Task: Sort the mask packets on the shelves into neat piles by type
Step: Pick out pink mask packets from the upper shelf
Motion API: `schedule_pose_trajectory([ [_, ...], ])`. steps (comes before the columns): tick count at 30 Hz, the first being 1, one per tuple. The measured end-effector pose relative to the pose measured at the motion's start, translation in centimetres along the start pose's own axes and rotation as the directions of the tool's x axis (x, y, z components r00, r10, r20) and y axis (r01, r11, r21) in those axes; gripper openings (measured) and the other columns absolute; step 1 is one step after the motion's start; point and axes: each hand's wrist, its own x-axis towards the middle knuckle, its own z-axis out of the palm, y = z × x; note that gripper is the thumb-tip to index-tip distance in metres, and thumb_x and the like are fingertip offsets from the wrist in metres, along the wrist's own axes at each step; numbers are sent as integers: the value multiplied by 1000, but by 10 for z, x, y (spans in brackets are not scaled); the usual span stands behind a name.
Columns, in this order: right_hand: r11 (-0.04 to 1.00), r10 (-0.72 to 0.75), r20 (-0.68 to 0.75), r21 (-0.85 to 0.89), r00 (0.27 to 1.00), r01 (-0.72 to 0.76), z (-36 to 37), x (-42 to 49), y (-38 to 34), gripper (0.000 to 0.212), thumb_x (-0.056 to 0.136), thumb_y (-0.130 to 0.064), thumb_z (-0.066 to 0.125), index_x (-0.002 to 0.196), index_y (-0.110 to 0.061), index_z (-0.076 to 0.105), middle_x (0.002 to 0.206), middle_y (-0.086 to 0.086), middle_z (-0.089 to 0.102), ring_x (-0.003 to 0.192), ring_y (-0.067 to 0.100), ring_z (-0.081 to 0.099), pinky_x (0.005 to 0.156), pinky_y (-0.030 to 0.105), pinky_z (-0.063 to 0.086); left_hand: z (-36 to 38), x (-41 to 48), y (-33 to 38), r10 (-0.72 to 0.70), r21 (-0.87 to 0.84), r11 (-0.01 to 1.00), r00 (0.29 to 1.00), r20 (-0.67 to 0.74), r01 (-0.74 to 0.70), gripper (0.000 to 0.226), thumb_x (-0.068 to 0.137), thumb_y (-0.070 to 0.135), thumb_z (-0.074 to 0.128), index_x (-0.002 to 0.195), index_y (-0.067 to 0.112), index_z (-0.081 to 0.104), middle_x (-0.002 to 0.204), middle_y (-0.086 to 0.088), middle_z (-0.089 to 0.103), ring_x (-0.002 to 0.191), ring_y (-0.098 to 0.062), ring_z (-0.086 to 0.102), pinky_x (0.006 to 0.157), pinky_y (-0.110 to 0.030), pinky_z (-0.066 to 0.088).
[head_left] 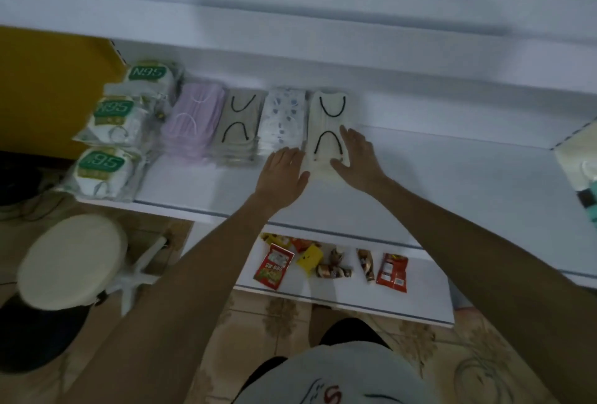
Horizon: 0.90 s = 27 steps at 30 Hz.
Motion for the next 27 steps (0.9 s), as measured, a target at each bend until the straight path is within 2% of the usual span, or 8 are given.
schedule_pose_trajectory([
  [3, 989, -130, 29, -62, 991, 131, 7, -46, -21, 79, 88, -49, 42, 149, -11, 10, 153, 15, 20, 139, 33, 22, 113, 45, 21, -18, -44, -5, 30, -64, 997, 999, -23, -31, 68, 92, 45, 25, 138, -3, 38, 139, -22, 44, 130, -34, 39, 112, -40, 24],
  [7, 973, -230, 22, -28, 973, 231, 7, -107, -60, 72, 94, -35, 50, 148, -10, 10, 154, 16, 15, 142, 30, 16, 115, 36, 12, -36, -106, -9, 100, -137, 984, 991, -86, -112, 67, 89, 42, 28, 129, -8, 48, 128, -27, 53, 117, -40, 53, 101, -47, 39],
  [10, 931, -365, -59, -11, 929, 365, -14, -140, -89, 64, 94, -28, 51, 146, -7, 19, 152, 16, 24, 139, 27, 23, 113, 21, 10, -71, -132, -9, 192, -141, 966, 965, -182, -218, 61, 91, 38, 32, 130, -6, 48, 129, -24, 54, 115, -37, 55, 97, -45, 44],
  [13, 863, -501, -194, -39, 844, 503, -54, -158, -119, 57, 93, -34, 48, 141, -6, 35, 140, 12, 43, 128, 18, 36, 107, 6, 15, -122, -136, 1, 305, -91, 930, 886, -349, -356, 52, 91, 31, 39, 127, -3, 52, 125, -19, 58, 108, -31, 61, 86, -40, 52],
  [16, 822, -550, -336, -54, 765, 567, -103, -170, -153, 52, 91, -35, 42, 136, -8, 44, 122, -1, 50, 112, 9, 46, 97, 11, 31, -174, -128, 20, 425, 20, 877, 758, -495, -479, 46, 96, 32, 37, 123, 1, 56, 121, -14, 61, 104, -26, 61, 86, -30, 49],
  [20, 810, -547, -477, -92, 688, 580, -171, -167, -181, 45, 93, -31, 46, 134, -12, 47, 113, -7, 49, 96, -3, 48, 85, 9, 36, -236, -100, 45, 527, 143, 814, 613, -589, -563, 41, 95, 29, 41, 124, 4, 57, 121, -11, 61, 107, -23, 56, 87, -28, 44],
  [22, 841, -480, -534, -53, 696, 538, -204, -157, -181, 44, 92, -29, 46, 133, -13, 48, 114, -6, 51, 96, 1, 51, 87, 12, 38, -264, -78, 52, 513, 145, 826, 622, -591, -544, 43, 93, 30, 40, 126, 7, 55, 124, -9, 59, 111, -23, 54, 85, -30, 46],
  [27, 978, -201, -520, -62, 830, 198, -266, -108, -133, 40, 94, -19, 52, 133, -13, 47, 122, 9, 57, 105, 23, 55, 84, 19, 34, -296, -6, 57, 415, 12, 890, 799, -436, -456, 46, 97, 33, 38, 137, 11, 43, 139, -6, 45, 127, -22, 42, 99, -31, 35],
])
